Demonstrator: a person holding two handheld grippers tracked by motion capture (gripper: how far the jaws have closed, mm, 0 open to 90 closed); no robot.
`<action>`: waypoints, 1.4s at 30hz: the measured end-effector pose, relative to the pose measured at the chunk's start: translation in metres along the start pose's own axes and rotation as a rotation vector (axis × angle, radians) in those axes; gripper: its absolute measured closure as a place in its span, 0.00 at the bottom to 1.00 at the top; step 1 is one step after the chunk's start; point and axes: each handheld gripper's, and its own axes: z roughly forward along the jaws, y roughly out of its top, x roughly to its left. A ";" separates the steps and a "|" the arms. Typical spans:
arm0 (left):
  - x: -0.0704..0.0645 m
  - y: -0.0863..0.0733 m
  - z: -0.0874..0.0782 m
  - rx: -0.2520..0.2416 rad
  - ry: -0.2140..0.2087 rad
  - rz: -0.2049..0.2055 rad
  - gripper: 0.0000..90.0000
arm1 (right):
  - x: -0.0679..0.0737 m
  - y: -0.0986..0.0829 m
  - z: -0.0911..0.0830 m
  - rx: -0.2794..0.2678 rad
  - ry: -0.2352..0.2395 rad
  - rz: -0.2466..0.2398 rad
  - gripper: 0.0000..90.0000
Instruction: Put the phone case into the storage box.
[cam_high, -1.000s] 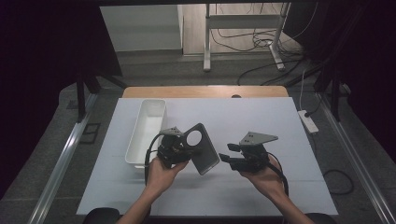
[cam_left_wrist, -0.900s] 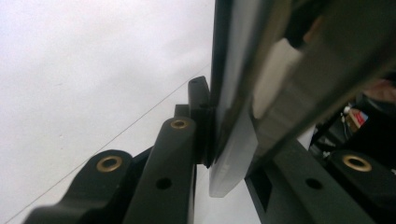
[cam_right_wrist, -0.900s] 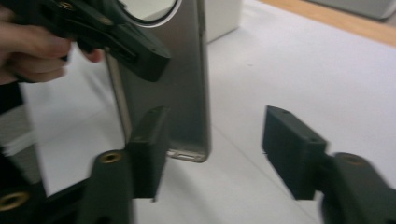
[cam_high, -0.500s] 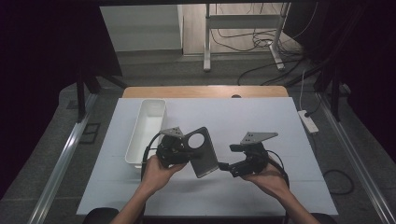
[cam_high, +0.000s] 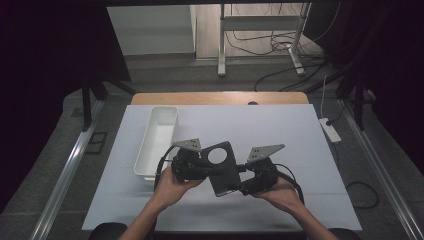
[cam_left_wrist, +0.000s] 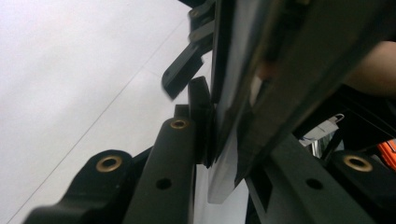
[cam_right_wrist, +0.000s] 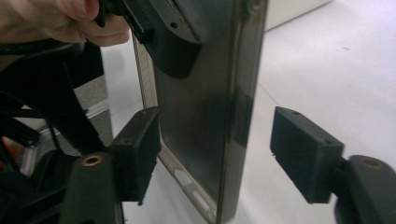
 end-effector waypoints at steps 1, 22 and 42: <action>-0.001 0.000 0.000 0.002 -0.007 0.009 0.94 | 0.000 0.000 0.001 -0.001 0.016 0.002 0.41; -0.005 0.000 0.002 -0.065 -0.039 0.066 0.67 | 0.010 0.005 -0.001 0.036 0.115 -0.048 0.95; 0.005 -0.010 -0.011 -0.084 0.294 0.031 0.11 | 0.012 0.004 -0.014 -0.019 -0.179 -0.086 0.95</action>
